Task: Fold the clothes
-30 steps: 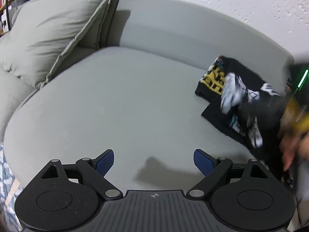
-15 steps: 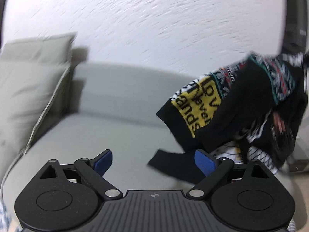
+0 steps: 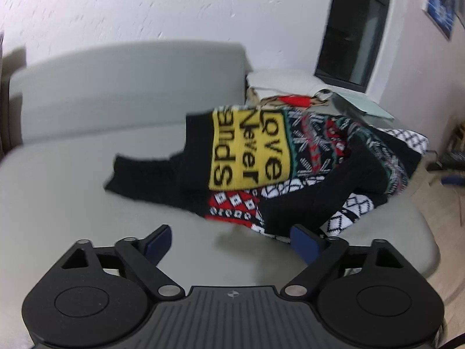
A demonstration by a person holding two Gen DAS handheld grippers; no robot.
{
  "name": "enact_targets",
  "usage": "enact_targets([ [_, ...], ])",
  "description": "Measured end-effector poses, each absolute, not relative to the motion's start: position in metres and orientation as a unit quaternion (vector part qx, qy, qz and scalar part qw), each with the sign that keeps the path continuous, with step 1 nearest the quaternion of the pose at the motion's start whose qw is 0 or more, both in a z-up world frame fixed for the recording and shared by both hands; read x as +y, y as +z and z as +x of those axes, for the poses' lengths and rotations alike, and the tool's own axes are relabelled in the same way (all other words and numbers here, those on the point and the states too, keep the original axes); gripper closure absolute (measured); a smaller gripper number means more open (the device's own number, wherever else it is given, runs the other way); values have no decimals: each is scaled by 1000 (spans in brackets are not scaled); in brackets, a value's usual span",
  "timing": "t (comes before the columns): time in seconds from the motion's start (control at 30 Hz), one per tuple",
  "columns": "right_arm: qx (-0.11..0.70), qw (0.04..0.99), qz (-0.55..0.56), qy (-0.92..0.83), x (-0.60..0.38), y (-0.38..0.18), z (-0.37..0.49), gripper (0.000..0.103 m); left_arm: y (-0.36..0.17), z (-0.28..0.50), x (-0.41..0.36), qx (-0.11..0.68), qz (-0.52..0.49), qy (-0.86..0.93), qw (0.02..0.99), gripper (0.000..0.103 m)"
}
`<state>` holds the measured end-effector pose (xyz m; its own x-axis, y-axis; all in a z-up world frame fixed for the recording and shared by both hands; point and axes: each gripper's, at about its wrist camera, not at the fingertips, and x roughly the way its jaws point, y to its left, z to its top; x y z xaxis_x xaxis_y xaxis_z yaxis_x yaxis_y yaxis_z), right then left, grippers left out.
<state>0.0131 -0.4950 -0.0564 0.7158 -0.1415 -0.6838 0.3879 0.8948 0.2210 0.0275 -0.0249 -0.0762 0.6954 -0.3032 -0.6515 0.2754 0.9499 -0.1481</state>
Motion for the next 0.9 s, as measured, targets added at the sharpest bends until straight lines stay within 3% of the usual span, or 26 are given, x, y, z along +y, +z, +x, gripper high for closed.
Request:
enact_targets([
  [0.1, 344, 915, 192, -83, -486, -68, 4, 39, -104, 48, -26, 384, -85, -146, 908, 29],
  [0.3, 335, 896, 290, -31, -493, -80, 10, 41, -146, 96, -24, 432, -206, -111, 871, 37],
  [0.33, 337, 891, 303, -30, -497, -85, 14, 45, -154, 104, -24, 439, -225, -112, 863, 38],
  [0.4, 343, 880, 328, -29, -504, -95, 21, 52, -164, 113, -20, 446, -253, -107, 851, 38],
  [0.6, 326, 861, 389, -42, -528, -116, 39, 53, -195, 146, -10, 460, -344, -105, 812, 38],
  [0.9, 274, 872, 398, -72, -557, -118, 48, 52, -199, 187, -47, 466, -324, -124, 814, 31],
])
